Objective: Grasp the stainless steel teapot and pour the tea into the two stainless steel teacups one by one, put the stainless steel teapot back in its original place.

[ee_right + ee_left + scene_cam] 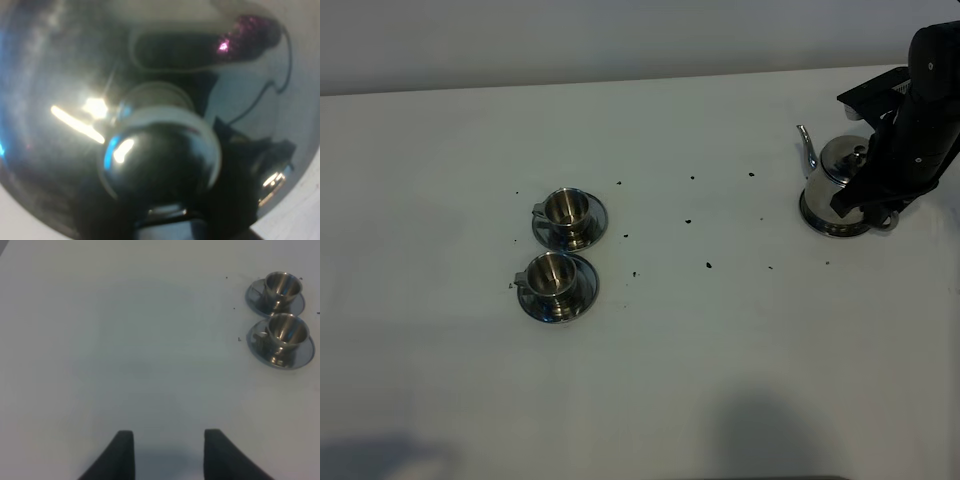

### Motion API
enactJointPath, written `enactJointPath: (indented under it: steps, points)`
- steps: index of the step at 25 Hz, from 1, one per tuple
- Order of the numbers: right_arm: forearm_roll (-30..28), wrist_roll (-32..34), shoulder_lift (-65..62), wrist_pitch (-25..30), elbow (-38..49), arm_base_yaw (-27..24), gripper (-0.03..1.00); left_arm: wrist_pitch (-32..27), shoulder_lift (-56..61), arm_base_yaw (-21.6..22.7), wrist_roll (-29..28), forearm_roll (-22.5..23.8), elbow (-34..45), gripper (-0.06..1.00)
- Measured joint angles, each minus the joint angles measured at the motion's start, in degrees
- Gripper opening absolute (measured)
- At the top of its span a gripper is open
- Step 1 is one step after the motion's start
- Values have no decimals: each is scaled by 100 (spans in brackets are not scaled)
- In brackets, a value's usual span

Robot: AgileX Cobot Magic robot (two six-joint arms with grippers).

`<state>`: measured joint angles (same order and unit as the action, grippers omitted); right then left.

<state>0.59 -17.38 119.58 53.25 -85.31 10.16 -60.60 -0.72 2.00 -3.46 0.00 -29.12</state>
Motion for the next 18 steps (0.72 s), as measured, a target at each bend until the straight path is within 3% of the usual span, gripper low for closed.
enactJointPath:
  steps: [18]
  points:
    - [88,0,-63,-32,7,0,18,0,0,0,0,0,0,36]
